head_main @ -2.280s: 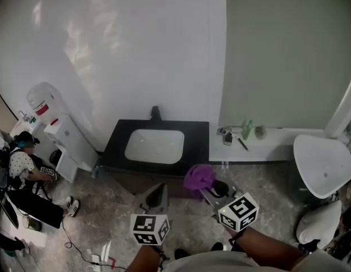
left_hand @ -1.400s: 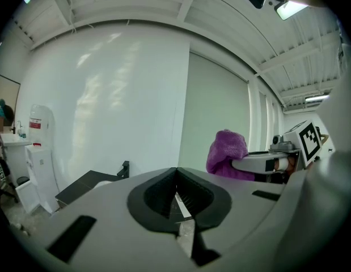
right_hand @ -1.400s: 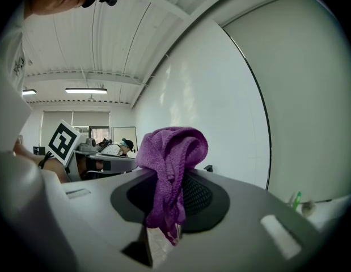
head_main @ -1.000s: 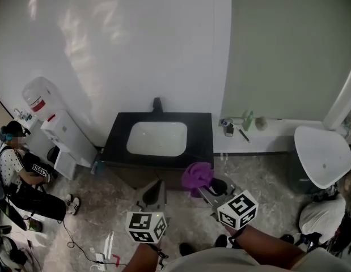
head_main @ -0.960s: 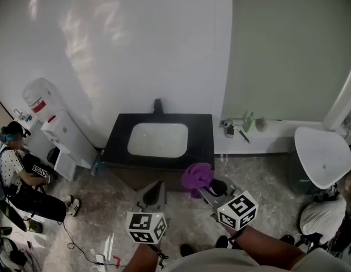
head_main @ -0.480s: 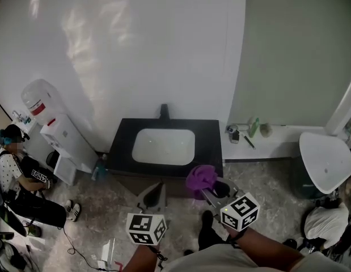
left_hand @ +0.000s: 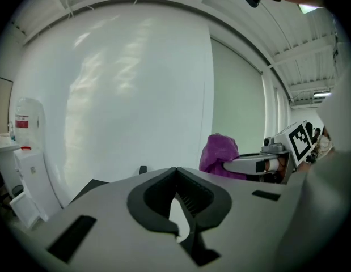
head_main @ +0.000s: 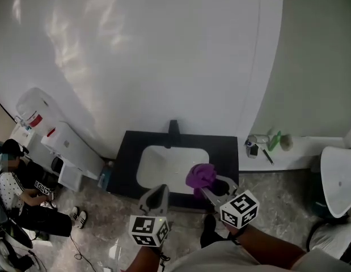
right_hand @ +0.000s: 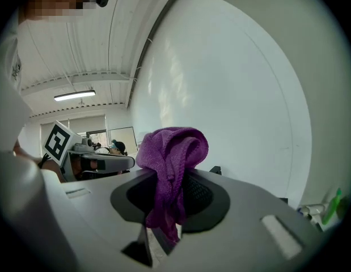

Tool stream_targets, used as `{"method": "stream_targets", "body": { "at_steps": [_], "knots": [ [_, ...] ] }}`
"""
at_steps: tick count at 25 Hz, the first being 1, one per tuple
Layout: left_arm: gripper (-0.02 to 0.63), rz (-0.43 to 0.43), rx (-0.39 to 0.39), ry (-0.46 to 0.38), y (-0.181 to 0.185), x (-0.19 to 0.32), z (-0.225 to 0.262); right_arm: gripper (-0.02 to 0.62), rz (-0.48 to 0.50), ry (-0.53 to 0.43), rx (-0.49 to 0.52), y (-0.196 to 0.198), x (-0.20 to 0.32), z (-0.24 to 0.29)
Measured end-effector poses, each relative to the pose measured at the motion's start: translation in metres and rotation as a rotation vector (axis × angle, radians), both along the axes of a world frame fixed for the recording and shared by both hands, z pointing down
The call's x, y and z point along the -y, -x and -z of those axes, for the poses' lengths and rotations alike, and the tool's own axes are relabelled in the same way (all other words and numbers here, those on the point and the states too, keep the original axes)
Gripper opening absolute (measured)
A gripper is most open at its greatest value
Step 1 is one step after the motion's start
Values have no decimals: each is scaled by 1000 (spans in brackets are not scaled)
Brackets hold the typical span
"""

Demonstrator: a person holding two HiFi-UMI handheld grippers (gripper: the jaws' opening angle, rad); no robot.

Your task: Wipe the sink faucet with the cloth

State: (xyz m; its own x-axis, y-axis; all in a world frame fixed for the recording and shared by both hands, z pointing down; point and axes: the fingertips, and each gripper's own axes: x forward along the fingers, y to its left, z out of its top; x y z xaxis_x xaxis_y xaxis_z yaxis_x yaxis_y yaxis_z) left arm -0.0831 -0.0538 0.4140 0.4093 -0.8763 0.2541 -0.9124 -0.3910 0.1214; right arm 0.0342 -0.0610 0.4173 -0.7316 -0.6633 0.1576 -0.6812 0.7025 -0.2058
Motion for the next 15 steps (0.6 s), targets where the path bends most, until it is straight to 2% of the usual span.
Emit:
{"method": "stream_targets", "body": {
  "at_steps": [7, 11, 15],
  "knots": [
    [8, 30, -19, 32, -5, 128, -10, 94, 70, 103, -34, 12, 145, -34],
    [8, 18, -38, 78, 9, 177, -37, 94, 41, 161, -51, 23, 204, -68],
    [8, -14, -63, 151, 22, 208, -74, 94, 1, 207, -120, 39, 253, -117]
  ]
}}
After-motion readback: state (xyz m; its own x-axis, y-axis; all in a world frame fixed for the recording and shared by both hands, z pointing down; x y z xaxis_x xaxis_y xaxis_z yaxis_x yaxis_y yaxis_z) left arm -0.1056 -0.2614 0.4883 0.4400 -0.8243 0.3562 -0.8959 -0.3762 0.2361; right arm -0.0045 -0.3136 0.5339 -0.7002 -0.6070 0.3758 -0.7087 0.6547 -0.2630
